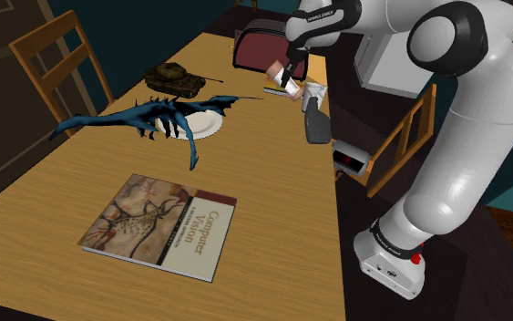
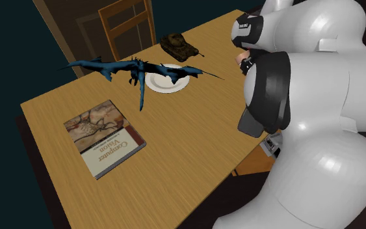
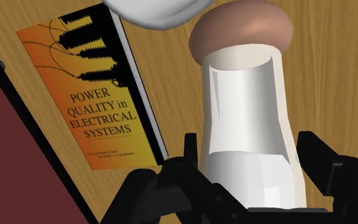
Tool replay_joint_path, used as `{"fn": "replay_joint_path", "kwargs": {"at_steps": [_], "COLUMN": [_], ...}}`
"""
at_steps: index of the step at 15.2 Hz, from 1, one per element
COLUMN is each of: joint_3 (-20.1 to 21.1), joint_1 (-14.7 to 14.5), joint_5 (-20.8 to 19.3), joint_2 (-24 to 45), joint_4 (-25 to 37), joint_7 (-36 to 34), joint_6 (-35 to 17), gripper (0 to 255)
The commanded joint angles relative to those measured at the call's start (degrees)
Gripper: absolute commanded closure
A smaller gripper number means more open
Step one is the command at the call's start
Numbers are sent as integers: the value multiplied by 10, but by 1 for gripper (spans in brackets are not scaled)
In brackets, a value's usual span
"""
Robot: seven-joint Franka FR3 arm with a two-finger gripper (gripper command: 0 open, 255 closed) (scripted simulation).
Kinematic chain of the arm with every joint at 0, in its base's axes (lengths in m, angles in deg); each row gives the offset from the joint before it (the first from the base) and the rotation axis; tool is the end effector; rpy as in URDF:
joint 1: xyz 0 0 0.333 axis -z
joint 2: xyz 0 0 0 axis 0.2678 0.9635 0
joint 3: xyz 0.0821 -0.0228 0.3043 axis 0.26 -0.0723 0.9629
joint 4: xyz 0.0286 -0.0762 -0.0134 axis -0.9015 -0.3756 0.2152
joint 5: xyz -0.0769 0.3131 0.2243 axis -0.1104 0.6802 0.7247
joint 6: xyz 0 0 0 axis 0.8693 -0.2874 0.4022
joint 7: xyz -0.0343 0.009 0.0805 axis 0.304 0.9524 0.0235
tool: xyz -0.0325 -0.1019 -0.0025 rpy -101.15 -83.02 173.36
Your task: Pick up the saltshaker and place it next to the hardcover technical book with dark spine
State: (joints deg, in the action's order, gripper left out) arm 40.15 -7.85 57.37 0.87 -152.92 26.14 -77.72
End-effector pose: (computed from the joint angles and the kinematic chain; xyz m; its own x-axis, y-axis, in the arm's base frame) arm 0.6165 -0.2155 0.4223 0.9178 0.3728 0.1367 0.3547 -0.9244 0.1399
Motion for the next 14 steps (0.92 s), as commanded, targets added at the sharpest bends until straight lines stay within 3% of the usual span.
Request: {"fn": "replay_joint_path", "kwargs": {"at_steps": [1, 14], "joint_3": [0, 7], "joint_1": [1, 5], "joint_5": [2, 16], "joint_2": [5, 50], "joint_4": [-9, -50], "joint_7": [2, 10], "joint_6": [-14, -99], "gripper": [255, 255]}}
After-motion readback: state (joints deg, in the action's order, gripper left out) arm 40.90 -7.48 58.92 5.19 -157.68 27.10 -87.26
